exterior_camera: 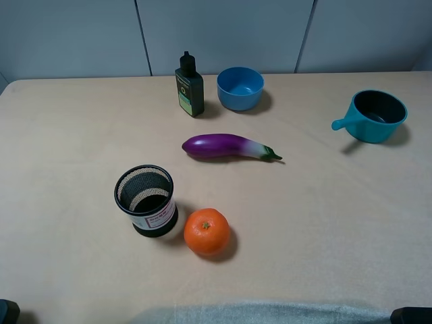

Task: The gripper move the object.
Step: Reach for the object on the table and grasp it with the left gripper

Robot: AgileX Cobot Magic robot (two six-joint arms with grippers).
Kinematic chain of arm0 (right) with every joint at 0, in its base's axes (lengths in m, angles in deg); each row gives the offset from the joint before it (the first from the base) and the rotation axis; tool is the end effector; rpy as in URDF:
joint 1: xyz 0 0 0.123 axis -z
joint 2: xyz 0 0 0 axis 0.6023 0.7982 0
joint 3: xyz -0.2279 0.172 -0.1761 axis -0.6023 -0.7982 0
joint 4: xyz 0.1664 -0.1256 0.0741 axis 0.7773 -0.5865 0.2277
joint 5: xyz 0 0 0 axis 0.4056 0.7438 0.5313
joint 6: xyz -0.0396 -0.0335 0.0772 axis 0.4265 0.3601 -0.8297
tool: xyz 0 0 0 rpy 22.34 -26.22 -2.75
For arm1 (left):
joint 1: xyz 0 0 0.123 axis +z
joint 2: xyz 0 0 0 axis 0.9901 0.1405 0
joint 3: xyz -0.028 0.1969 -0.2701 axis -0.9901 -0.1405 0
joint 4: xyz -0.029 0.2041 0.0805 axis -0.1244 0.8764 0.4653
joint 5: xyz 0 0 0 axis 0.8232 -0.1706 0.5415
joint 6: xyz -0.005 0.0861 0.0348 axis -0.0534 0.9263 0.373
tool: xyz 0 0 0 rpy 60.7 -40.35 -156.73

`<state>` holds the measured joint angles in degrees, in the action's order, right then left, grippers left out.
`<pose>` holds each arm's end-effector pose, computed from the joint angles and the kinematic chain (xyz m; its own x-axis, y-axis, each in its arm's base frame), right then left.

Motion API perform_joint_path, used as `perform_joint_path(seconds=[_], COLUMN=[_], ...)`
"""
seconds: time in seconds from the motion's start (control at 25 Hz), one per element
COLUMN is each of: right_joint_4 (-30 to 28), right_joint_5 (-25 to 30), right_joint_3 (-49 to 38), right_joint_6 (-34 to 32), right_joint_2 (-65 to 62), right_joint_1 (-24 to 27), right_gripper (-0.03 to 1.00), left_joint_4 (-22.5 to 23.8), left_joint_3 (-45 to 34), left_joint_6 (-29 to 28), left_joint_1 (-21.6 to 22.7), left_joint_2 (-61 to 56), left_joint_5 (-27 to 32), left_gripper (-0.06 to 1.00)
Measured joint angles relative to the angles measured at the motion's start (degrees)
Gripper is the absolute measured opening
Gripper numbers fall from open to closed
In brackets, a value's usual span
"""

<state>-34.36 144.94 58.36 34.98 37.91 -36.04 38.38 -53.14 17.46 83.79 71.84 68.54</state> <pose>-0.0800 -0.0004 0.2620 -0.4273 -0.0129 -0.9040 0.0261 0.9993 -0.0266 -0.0574 -0.0010 0.2985 -0.5591 0.1166 -0.8209 0.0347 0.9925 0.1173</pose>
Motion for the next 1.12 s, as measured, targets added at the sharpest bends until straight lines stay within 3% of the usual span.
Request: perform_joint_path(seconds=[0.2, 0.52, 0.84, 1.12], right_joint_4=[0.0, 0.0, 0.0, 0.0], right_joint_5=[0.0, 0.0, 0.0, 0.0], right_joint_3=[0.0, 0.0, 0.0, 0.0], right_joint_6=[0.0, 0.0, 0.0, 0.0], right_joint_2=[0.0, 0.0, 0.0, 0.0], right_joint_1=[0.0, 0.0, 0.0, 0.0], right_gripper=[0.69, 0.69, 0.69, 0.69], left_joint_4=[-0.7, -5.4, -3.1, -2.9], left_joint_3=[3.2, 8.7, 14.6, 19.9], left_joint_6=[2.5, 8.0, 8.8, 9.1], left_joint_1=[0.0, -0.3, -9.7, -13.5], left_joint_2=[8.4, 25.3, 40.8, 53.0], left_joint_5=[-0.4, -1.6, -4.5, -6.3], left_gripper=[0.98, 0.97, 0.97, 0.96])
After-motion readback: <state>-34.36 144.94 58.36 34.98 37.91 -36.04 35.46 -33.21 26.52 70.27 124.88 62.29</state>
